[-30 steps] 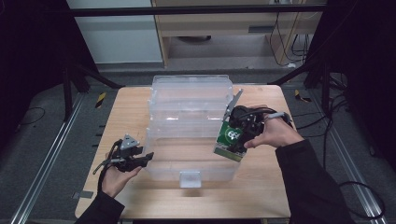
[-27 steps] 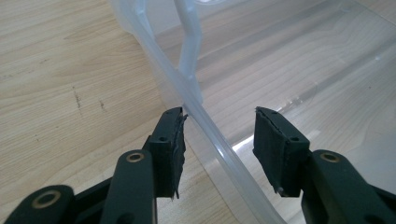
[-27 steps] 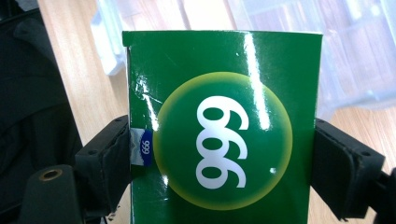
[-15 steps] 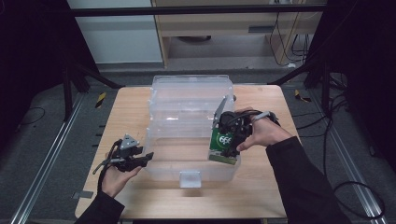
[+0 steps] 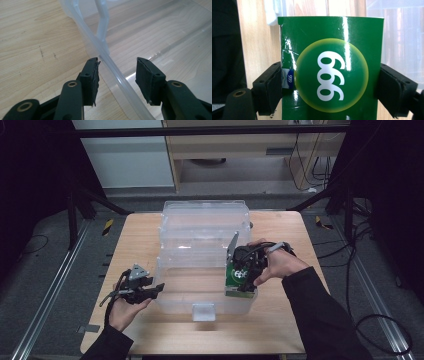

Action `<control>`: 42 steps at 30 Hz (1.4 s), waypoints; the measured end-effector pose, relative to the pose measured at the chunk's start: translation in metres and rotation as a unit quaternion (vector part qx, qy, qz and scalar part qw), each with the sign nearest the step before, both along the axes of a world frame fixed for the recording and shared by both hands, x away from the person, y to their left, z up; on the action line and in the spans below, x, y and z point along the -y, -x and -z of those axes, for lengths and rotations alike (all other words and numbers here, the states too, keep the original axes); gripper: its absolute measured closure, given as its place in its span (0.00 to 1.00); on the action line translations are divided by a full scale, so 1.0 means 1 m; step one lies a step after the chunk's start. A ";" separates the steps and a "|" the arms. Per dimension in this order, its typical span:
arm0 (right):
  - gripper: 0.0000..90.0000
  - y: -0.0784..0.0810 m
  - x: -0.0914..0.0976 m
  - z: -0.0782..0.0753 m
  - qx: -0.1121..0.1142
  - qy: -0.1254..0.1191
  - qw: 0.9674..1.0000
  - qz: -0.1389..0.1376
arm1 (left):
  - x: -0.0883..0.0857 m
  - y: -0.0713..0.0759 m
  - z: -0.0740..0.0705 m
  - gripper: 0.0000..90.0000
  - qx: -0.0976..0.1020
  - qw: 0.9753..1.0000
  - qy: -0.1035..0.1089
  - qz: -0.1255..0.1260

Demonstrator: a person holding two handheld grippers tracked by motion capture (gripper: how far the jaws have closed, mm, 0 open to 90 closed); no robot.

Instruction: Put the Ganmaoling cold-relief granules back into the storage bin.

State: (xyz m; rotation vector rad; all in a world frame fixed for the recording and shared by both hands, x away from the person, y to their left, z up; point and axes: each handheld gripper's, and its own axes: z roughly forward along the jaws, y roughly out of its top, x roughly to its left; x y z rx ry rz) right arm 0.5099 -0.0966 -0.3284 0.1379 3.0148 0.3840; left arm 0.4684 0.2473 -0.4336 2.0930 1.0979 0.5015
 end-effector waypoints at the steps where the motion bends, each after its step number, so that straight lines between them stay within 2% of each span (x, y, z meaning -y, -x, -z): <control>1: 0.19 0.000 0.001 0.001 0.001 0.002 1.000 -0.004 | 0.000 0.000 0.000 0.58 0.000 1.000 0.000 0.000; 6: 0.19 0.000 0.001 0.007 0.005 0.006 1.000 -0.022 | 0.000 0.000 0.001 0.58 -0.001 1.000 0.000 0.000; 11: 0.19 -0.001 0.000 0.011 -0.003 0.002 0.999 -0.033 | -0.001 0.000 0.000 0.58 0.000 1.000 0.000 -0.002; 20: 0.19 -0.002 0.002 0.013 -0.005 -0.010 0.999 -0.035 | -0.001 -0.001 0.001 0.58 -0.001 1.000 0.001 -0.002; 23: 0.20 -0.001 0.001 0.013 0.000 -0.007 0.999 -0.036 | -0.001 -0.001 0.001 0.58 -0.001 1.000 0.002 -0.002; 29: 0.20 0.001 0.000 0.014 0.012 -0.007 0.998 -0.056 | -0.001 -0.001 0.001 0.58 -0.002 1.000 0.002 -0.001; 39: 0.19 -0.001 -0.002 0.025 0.002 0.002 0.999 -0.052 | -0.001 -0.001 0.001 0.58 -0.001 1.000 0.002 -0.001; 42: 0.19 -0.001 -0.002 0.026 -0.003 0.004 0.999 -0.041 | -0.001 -0.001 0.001 0.58 -0.001 1.000 0.002 -0.001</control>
